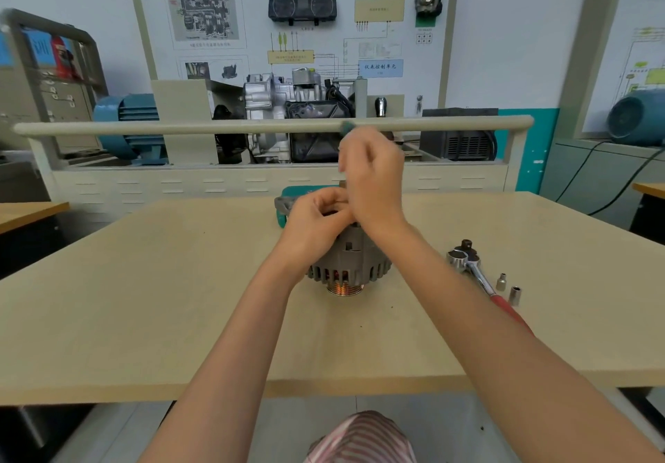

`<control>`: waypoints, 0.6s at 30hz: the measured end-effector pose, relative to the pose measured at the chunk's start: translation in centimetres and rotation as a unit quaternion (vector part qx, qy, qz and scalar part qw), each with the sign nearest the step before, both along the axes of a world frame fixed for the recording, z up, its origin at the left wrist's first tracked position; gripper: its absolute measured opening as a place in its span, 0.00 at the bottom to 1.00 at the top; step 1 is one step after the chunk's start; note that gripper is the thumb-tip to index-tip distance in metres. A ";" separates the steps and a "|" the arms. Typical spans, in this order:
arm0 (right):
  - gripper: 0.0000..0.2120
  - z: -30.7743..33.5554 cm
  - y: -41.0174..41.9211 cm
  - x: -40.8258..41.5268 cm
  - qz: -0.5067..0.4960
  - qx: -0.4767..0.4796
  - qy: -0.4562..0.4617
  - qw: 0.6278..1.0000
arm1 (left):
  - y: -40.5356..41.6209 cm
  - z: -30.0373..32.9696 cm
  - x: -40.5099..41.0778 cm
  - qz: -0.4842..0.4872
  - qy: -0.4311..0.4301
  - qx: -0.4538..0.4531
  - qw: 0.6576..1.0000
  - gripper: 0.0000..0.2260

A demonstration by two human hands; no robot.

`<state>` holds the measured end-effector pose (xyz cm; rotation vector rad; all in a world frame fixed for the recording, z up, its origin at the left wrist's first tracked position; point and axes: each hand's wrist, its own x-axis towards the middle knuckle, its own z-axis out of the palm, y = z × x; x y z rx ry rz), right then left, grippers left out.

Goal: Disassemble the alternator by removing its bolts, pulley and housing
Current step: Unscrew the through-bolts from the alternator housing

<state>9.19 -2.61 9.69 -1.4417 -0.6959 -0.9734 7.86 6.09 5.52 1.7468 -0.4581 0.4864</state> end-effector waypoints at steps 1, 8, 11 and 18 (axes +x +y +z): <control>0.12 -0.6 0.3 0.0 -0.111 -0.064 -0.056 0.990 | 0.0 0.0 0.0 0.007 0.000 0.004 1.000 0.13; 0.14 -0.2 0.6 0.0 -0.201 -0.092 -0.040 0.974 | -0.1 0.0 -0.3 -0.002 -0.008 0.008 1.000 0.17; 0.15 0.7 0.5 -0.4 -0.015 -0.052 0.011 0.998 | 0.1 0.0 -0.2 -0.017 -0.001 0.010 1.000 0.12; 0.25 1.8 -0.8 0.6 0.256 0.159 0.164 0.939 | 0.0 -0.1 0.1 -0.016 0.013 -0.009 1.000 0.04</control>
